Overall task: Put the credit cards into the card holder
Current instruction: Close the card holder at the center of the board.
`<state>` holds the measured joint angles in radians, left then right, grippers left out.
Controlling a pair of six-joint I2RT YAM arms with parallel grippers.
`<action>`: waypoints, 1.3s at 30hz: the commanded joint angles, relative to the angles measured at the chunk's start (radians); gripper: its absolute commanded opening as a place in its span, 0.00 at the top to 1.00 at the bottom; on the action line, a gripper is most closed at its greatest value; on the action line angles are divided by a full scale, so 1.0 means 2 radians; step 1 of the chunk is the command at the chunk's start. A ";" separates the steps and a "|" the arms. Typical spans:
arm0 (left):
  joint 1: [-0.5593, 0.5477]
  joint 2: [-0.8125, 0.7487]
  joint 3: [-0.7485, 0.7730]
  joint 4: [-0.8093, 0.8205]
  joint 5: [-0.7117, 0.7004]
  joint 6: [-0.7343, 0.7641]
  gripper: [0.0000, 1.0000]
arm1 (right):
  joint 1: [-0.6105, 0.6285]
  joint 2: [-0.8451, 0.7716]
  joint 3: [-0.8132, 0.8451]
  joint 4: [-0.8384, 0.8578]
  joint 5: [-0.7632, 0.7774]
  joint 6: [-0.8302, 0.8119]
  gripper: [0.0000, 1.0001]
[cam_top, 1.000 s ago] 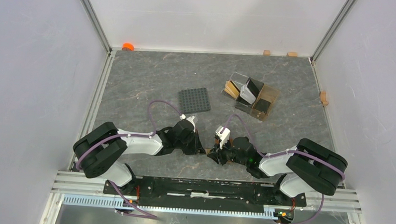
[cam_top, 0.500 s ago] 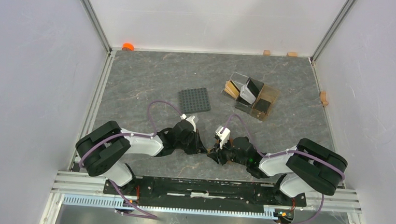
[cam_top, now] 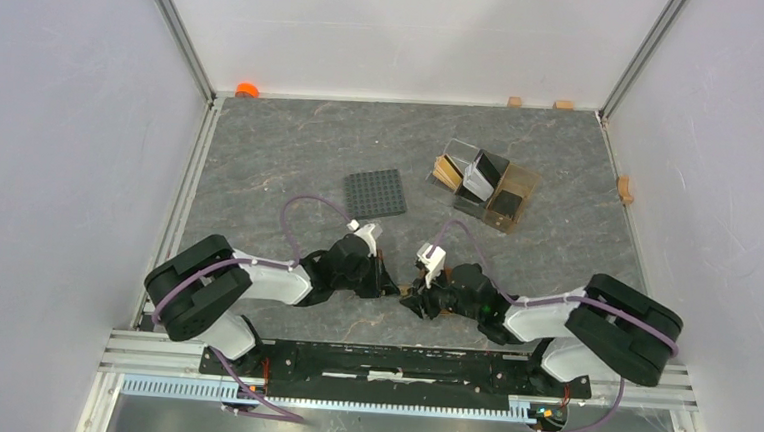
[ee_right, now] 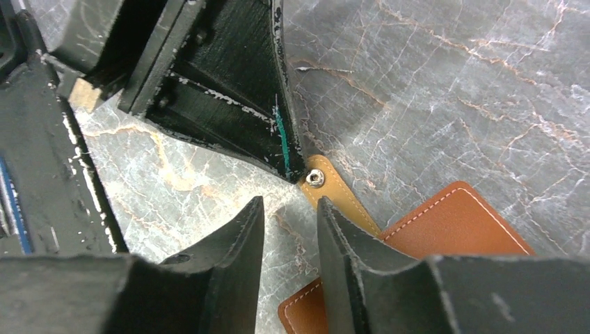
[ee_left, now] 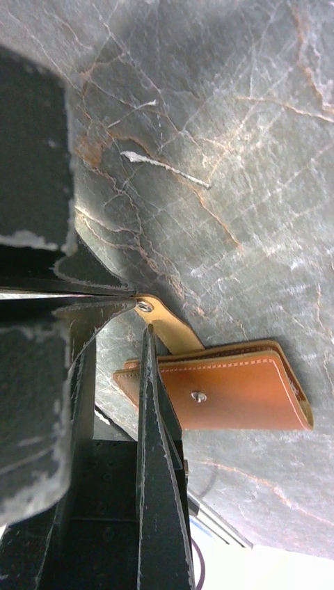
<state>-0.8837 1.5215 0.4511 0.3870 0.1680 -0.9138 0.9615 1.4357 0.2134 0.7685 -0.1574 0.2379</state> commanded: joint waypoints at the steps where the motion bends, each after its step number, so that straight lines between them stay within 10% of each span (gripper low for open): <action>1: -0.002 -0.030 0.002 0.023 0.008 0.051 0.98 | 0.002 -0.067 0.012 -0.055 0.001 -0.004 0.57; 15: -0.002 -0.057 0.030 -0.003 0.043 0.098 0.98 | -0.126 -0.223 0.014 -0.283 0.044 -0.004 0.38; 39: -0.004 0.057 0.132 -0.019 0.093 0.122 0.98 | -0.214 -0.132 -0.048 -0.185 -0.095 0.060 0.43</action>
<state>-0.8845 1.5967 0.6624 0.3374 0.3222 -0.7128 0.5343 1.1381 0.1486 0.4328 -0.3222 0.3462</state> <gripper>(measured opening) 0.029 0.571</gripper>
